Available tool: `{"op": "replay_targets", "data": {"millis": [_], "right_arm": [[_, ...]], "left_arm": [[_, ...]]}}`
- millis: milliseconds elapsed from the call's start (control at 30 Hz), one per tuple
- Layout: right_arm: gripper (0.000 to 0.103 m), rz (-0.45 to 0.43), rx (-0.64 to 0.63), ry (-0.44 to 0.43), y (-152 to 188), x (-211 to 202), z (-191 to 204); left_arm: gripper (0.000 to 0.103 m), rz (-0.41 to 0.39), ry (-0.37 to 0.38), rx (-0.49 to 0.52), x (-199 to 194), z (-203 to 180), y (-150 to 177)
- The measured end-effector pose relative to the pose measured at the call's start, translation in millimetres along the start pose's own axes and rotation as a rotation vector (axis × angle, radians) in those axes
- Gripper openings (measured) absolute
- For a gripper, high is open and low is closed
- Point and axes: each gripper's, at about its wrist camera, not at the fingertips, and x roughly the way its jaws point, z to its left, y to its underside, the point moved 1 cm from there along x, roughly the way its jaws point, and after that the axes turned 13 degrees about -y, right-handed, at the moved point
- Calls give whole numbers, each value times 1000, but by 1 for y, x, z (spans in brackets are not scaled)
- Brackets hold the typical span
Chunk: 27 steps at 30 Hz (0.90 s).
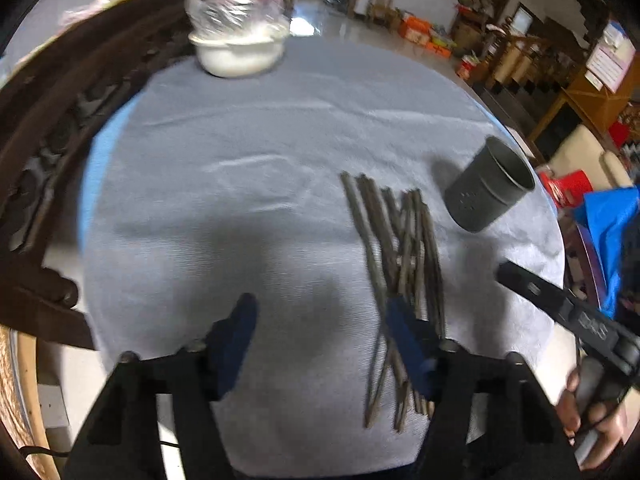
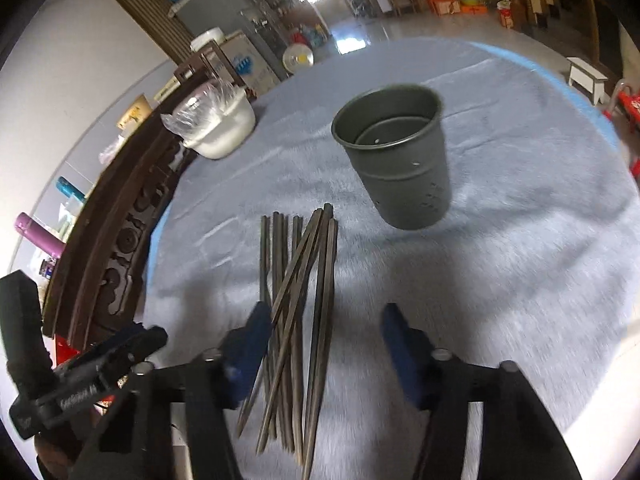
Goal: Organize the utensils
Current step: 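Move the left tool to the dark metal rods while the right tool approaches them too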
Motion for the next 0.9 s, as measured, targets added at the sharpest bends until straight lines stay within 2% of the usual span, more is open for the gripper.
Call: {"op": "replay_targets", "data": {"millis": [33, 100, 200, 367, 500, 567, 667, 700, 900], "right_arm": [[44, 12, 1, -5, -5, 9, -1], [40, 28, -1, 1, -10, 23, 0], [39, 41, -4, 32, -12, 37, -7], [38, 52, 28, 37, -13, 45, -20], [38, 62, 30, 34, -16, 49, -24], [38, 68, 33, 23, -18, 54, -24], [38, 77, 30, 35, -19, 60, -23], [35, 82, 32, 39, -20, 64, -23], [27, 90, 10, 80, -19, 71, -23]], "left_arm": [[53, 9, 13, 16, 5, -7, -1], [41, 33, 50, 41, 13, -17, -3], [39, 63, 94, 72, 25, -32, -4], [38, 100, 116, 124, 45, -48, -3], [16, 146, 159, 133, 60, -54, -2], [13, 151, 193, 121, 62, -53, -2], [9, 145, 205, 116, 65, -49, -4], [7, 146, 206, 104, 64, -45, -4], [7, 148, 194, 68, 62, -20, 0]]}}
